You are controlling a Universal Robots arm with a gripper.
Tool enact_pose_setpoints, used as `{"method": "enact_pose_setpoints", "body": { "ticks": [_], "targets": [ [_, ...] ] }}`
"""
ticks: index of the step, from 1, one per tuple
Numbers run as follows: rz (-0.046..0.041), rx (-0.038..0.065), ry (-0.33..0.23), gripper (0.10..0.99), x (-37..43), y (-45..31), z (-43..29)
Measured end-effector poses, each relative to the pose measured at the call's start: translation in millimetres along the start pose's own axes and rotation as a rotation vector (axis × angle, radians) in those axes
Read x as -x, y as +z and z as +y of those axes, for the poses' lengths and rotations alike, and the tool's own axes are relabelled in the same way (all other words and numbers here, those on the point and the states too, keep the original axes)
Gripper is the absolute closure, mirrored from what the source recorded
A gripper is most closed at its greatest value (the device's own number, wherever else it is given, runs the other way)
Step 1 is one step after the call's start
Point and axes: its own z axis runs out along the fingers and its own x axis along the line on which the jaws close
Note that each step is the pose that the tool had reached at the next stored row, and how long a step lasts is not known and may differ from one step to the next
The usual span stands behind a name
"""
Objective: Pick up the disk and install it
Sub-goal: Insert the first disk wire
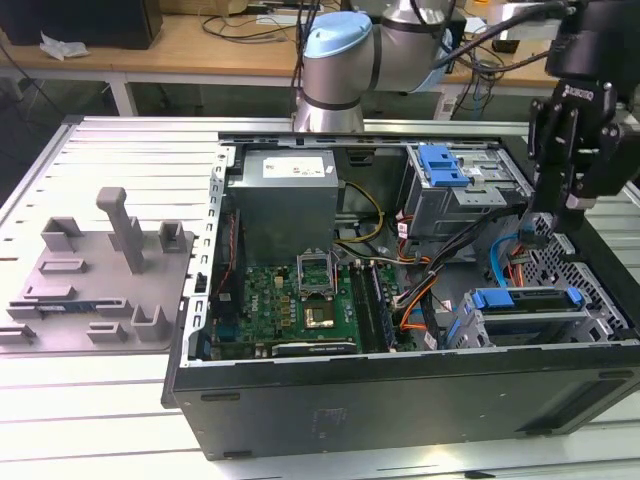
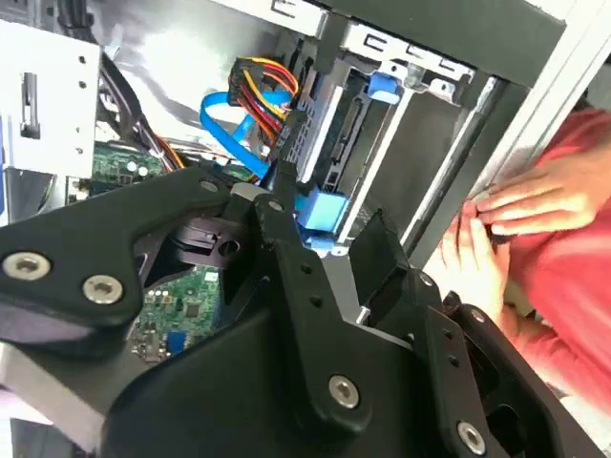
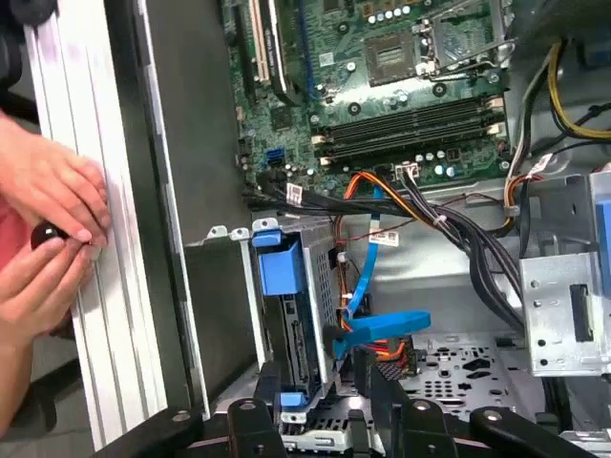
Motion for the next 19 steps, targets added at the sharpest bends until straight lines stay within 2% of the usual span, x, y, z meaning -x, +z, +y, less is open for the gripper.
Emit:
{"method": "enact_pose_setpoints", "body": {
  "ticks": [1, 2, 3, 7, 8, 9, 10, 11, 12, 14, 19],
  "targets": [
    [0.0331, -0.003, 0.003, 0.584, 12.9, 9.2, -6.1],
    [0.0327, -0.013, -0.025, 0.584, 16.8, 11.4, -5.4],
    [0.0334, -0.016, -0.031, 0.584, 18.1, 12.0, -5.2],
    [0.0419, -0.017, -0.031, 0.584, 22.0, 12.2, -4.5],
    [0.0474, -0.018, -0.032, 0.584, 23.1, 11.9, -4.3],
    [0.0671, -0.021, -0.032, 0.584, 24.5, 11.4, -4.1],
    [0.0819, -0.024, -0.032, 0.584, 25.1, 11.1, -4.0],
    [0.1021, -0.027, -0.033, 0.584, 30.0, 10.4, -3.2],
    [0.1146, -0.028, -0.033, 0.584, 36.0, 9.6, -2.2],
    [0.1167, -0.029, -0.033, 0.584, 40.9, 15.2, -1.3],
    [0.1171, -0.027, -0.035, 0.584, 42.0, 22.1, -1.6]
  ]
}}
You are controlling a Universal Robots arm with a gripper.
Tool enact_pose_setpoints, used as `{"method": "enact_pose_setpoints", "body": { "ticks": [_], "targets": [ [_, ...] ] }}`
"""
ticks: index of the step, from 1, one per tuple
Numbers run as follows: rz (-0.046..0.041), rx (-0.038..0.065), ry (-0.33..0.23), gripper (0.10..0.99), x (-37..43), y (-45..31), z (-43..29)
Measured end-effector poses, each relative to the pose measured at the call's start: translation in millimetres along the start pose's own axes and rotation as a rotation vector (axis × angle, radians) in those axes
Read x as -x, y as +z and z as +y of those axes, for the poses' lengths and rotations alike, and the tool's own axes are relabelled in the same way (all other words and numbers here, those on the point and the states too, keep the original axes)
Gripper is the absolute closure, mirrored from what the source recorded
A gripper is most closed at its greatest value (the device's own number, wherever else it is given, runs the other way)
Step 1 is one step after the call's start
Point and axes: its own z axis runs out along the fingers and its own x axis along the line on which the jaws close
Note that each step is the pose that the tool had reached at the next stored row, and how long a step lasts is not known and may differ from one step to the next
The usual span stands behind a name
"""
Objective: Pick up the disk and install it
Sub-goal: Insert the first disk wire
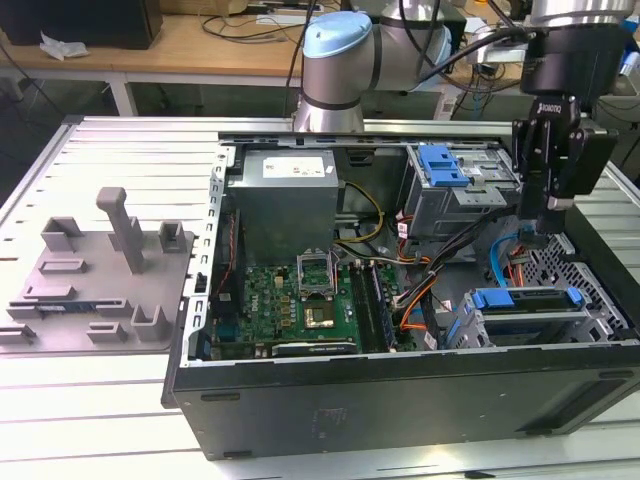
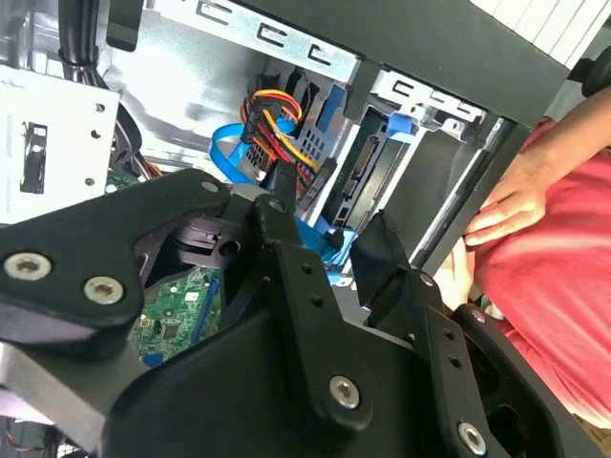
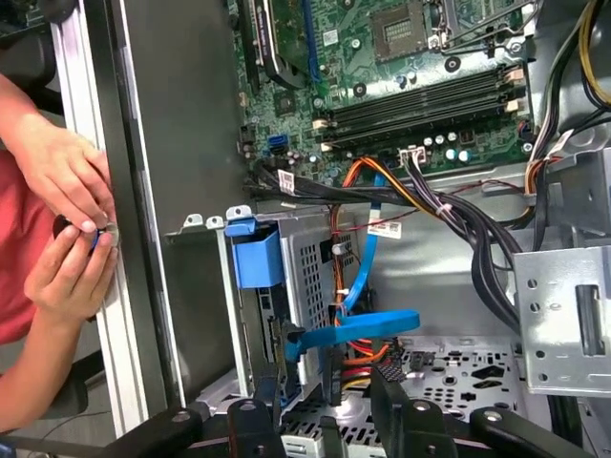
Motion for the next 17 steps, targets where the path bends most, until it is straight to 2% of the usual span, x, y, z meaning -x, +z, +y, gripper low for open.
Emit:
{"method": "enact_pose_setpoints", "body": {
  "ticks": [3, 5, 7, 13, 17],
  "targets": [
    [0.0001, 0.003, -0.003, 0.596, 0.1, 1.4, -0.1],
    [0.0, 0.004, -0.004, 0.737, 0.9, 2.5, -3.3],
    [0.0003, 0.005, -0.005, 0.737, 1.2, 3.4, -5.3],
    [0.0002, 0.004, -0.006, 0.737, 2.6, 7.3, -5.1],
    [-0.0013, -0.009, 0.006, 0.737, 4.1, 11.1, -2.8]
  ]
}}
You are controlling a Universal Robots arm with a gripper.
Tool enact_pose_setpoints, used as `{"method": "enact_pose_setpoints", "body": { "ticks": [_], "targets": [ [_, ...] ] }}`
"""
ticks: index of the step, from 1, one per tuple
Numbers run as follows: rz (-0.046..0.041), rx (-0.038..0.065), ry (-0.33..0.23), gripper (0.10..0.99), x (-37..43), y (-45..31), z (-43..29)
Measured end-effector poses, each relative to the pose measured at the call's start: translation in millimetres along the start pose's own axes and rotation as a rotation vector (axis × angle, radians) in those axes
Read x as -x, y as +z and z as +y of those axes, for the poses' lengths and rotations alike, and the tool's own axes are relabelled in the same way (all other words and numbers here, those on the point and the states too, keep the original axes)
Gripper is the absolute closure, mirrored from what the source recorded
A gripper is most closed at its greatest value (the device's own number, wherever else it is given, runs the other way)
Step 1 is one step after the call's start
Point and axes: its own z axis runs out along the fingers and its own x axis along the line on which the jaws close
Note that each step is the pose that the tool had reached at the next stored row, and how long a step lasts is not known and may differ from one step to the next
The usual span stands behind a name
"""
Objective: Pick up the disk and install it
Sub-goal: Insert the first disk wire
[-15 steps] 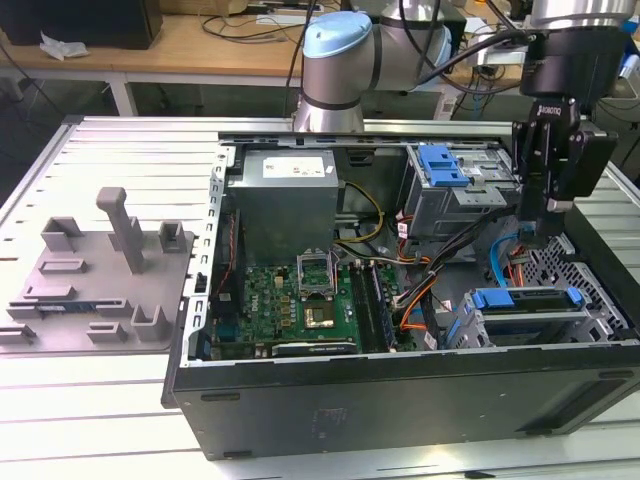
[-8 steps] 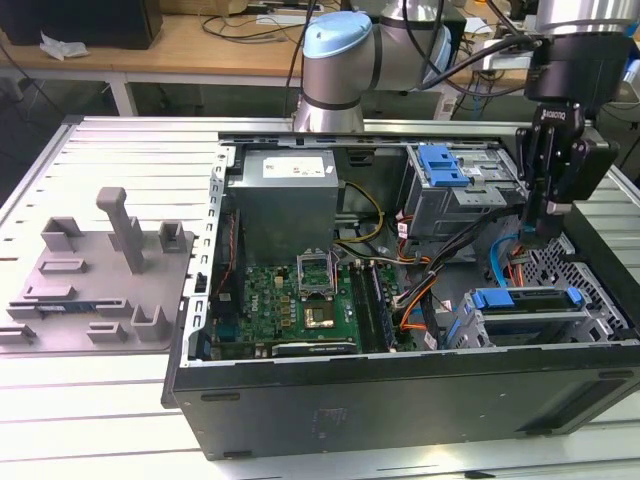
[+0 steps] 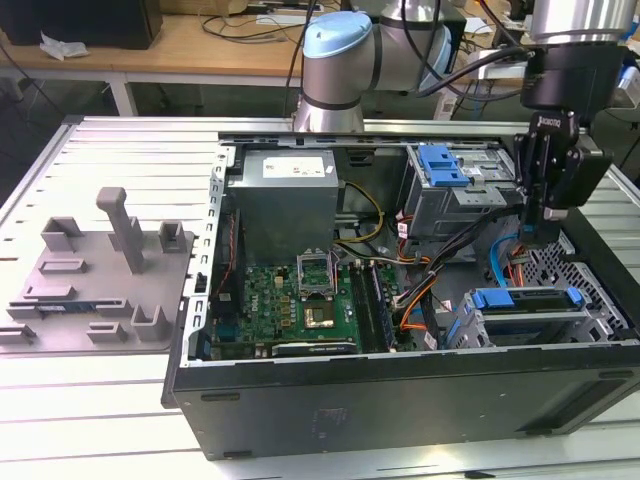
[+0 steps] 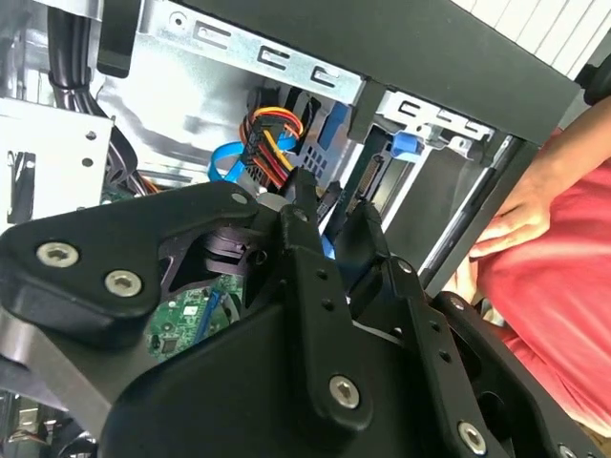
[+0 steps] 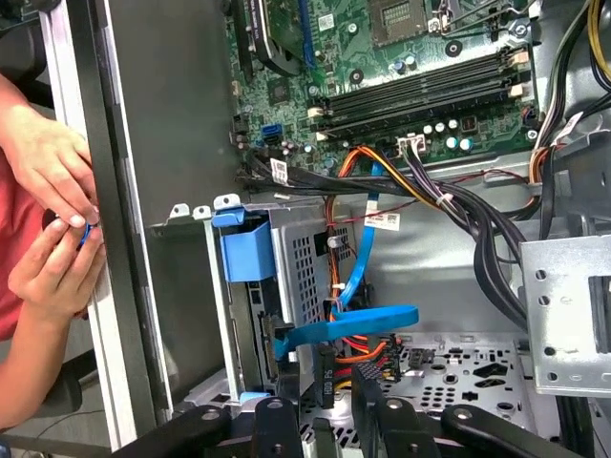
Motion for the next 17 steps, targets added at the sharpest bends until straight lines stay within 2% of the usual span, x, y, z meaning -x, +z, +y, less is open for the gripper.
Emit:
{"method": "enact_pose_setpoints", "body": {
  "ticks": [4, 7, 16, 17],
  "targets": [
    [0.0024, 0.002, 0.016, 0.737, 0.4, 1.1, 2.6],
    [0.0109, 0.004, 0.024, 0.737, 2.0, 1.8, 2.8],
    [0.0273, 0.002, 0.024, 0.737, 6.2, 3.4, 2.8],
    [0.0322, 0.001, 0.023, 0.82, 8.3, 2.7, 3.0]
  ]
}}
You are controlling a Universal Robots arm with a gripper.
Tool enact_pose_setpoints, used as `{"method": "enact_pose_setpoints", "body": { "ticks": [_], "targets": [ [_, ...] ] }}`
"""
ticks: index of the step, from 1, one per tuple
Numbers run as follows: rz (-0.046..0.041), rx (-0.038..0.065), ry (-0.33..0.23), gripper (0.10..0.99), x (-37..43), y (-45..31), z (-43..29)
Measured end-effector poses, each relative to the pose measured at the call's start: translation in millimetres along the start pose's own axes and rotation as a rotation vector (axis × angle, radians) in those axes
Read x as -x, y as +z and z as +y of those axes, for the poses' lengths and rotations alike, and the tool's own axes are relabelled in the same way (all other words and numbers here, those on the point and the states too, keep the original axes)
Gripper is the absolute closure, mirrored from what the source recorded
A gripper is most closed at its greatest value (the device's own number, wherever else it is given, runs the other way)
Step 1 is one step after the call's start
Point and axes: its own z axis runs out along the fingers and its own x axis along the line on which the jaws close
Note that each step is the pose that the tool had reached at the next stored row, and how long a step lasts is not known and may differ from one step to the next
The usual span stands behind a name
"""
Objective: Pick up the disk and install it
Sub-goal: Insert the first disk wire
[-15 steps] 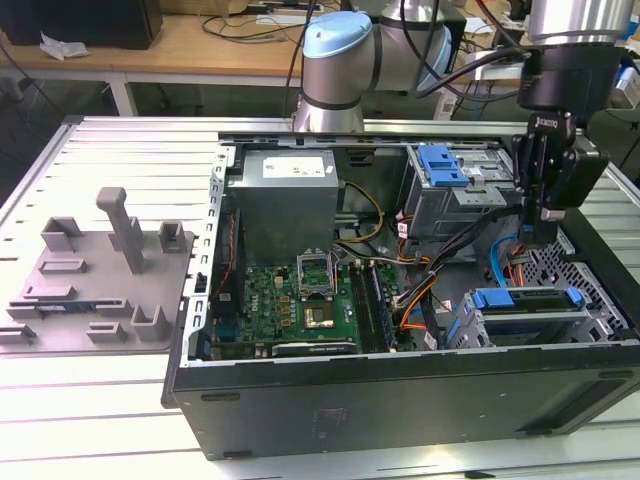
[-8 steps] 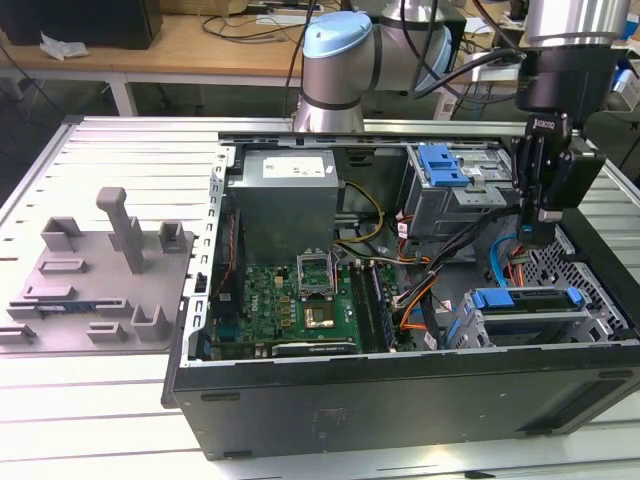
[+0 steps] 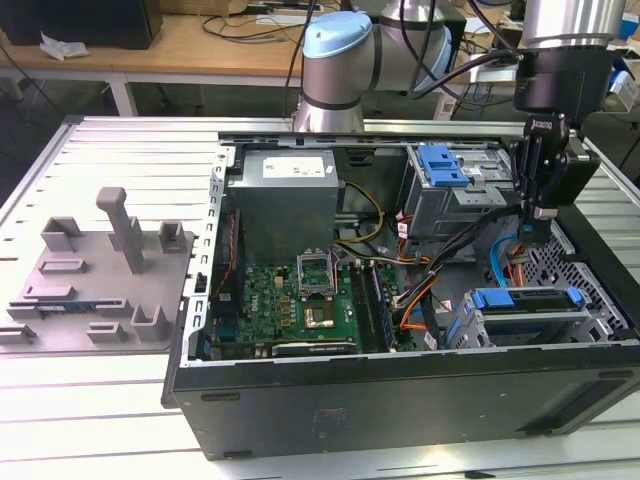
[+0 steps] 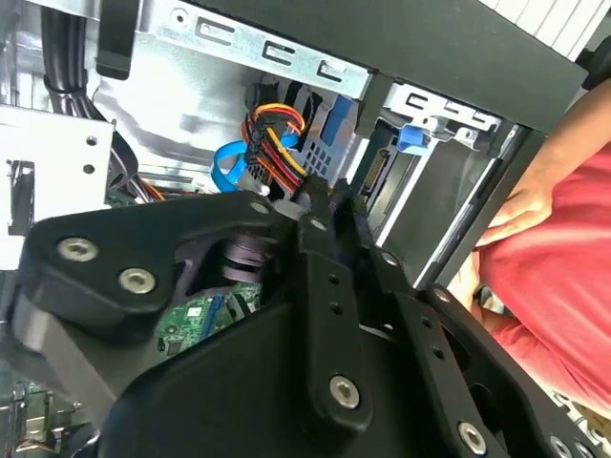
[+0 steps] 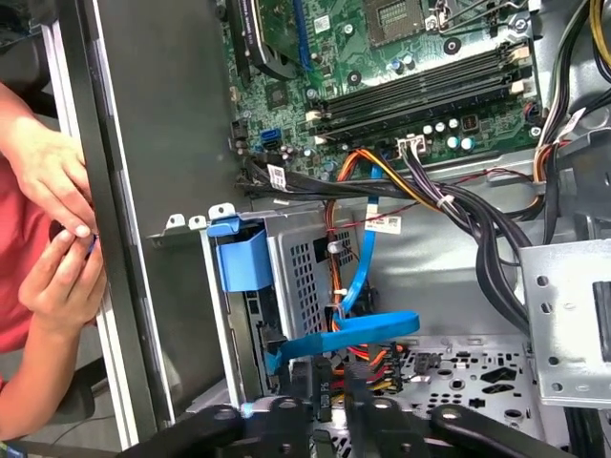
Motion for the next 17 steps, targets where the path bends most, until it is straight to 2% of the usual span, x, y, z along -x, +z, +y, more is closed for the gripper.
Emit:
{"method": "enact_pose_setpoints", "body": {
  "ticks": [2, 8, 9, 12, 14, 17],
  "targets": [
    [0.005, -0.001, 0.0, 0.918, 2.2, -1.0, 0.3],
    [0.0056, -0.001, 0.0, 0.918, 1.3, -0.3, 0.1],
    [0.0015, 0.0, 0.0, 0.918, -1.4, 1.1, -0.3],
    [-0.0226, 0.004, 0.001, 0.918, -7.4, 2.3, -1.2],
    [-0.0317, 0.005, 0.001, 0.918, -12.9, 2.1, -2.1],
    [-0.0397, 0.006, 0.001, 0.918, -20.1, 1.5, -3.5]
  ]
}}
